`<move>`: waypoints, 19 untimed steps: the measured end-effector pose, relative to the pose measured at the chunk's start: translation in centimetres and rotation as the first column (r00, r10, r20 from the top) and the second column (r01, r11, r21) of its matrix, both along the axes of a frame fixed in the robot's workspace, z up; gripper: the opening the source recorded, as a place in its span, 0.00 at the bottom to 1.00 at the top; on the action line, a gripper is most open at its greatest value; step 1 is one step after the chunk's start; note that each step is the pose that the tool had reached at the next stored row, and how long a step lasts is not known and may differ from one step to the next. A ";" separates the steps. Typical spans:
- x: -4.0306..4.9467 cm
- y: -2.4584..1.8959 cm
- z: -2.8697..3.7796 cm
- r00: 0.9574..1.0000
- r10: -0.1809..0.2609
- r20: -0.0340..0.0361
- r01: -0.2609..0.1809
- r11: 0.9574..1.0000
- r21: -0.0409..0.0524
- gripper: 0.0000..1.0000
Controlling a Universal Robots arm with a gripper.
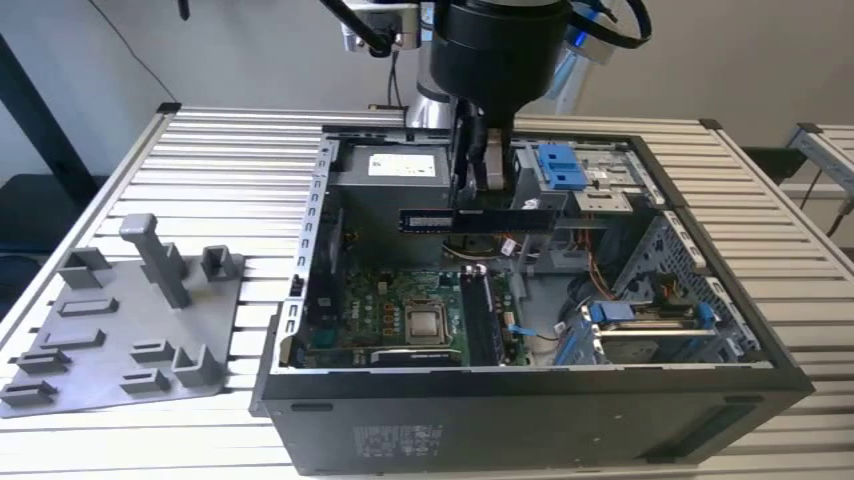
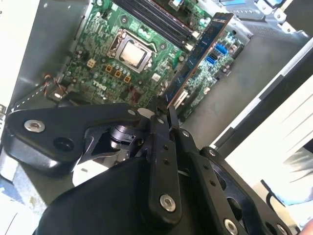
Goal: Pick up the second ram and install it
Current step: 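Pick up the second ram and move it above second insertion slot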
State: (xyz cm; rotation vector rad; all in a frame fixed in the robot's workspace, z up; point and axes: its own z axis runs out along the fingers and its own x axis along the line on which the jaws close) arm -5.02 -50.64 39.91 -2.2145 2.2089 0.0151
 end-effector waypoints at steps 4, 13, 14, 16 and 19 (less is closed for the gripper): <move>1.13 0.00 -0.05 1.000 -0.004 0.000 0.004 1.000 0.000 0.14; 3.85 0.00 -0.12 1.000 -0.011 0.000 0.011 1.000 0.000 0.14; 4.11 0.00 -0.13 1.000 -0.011 0.000 0.011 1.000 0.000 0.14; 4.39 0.00 -0.12 1.000 -0.012 -0.001 0.012 1.000 -0.001 0.14; 4.43 0.00 -0.13 1.000 -0.012 -0.001 0.012 1.000 -0.001 0.14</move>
